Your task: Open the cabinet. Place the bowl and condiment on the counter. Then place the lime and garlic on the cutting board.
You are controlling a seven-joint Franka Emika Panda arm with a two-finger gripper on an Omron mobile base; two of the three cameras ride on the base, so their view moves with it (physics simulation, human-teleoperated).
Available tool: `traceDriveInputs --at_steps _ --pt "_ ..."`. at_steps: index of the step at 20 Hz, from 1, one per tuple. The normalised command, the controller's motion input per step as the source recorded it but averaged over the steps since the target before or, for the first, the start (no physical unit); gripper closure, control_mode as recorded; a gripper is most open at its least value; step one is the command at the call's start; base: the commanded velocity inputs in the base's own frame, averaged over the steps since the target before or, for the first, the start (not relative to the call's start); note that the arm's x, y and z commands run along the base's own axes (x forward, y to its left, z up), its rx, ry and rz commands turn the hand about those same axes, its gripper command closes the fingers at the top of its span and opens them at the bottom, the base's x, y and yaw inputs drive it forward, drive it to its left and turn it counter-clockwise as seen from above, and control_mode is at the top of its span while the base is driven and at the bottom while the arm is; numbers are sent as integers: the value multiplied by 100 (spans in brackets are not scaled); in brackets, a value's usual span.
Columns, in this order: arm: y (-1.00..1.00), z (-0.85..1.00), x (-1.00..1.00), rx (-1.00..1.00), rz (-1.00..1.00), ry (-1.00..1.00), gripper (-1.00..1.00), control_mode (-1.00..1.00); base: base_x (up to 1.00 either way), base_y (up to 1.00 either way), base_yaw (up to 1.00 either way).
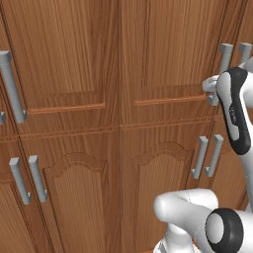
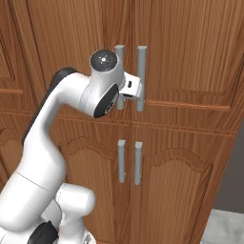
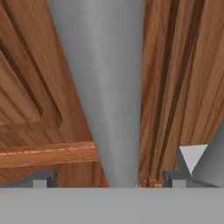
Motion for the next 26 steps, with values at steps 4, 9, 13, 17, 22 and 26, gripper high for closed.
traceDriveInputs --at_steps 4,9,13,17,22,26 --pt "4 -14 17 -5 -13 -16 -100 -100 0 0 0" --pt "3 -2 86 -1 -9 -1 -100 -100 0 0 0" --pt "-12 0 80 0 -4 0 -100 -100 0 0 0" --pt "-8 -10 69 0 -4 0 100 -100 0 0 0" --pt "0 -16 65 0 0 0 100 -100 0 0 0" --pt "0 -6 21 0 1 -1 100 -100 0 0 0"
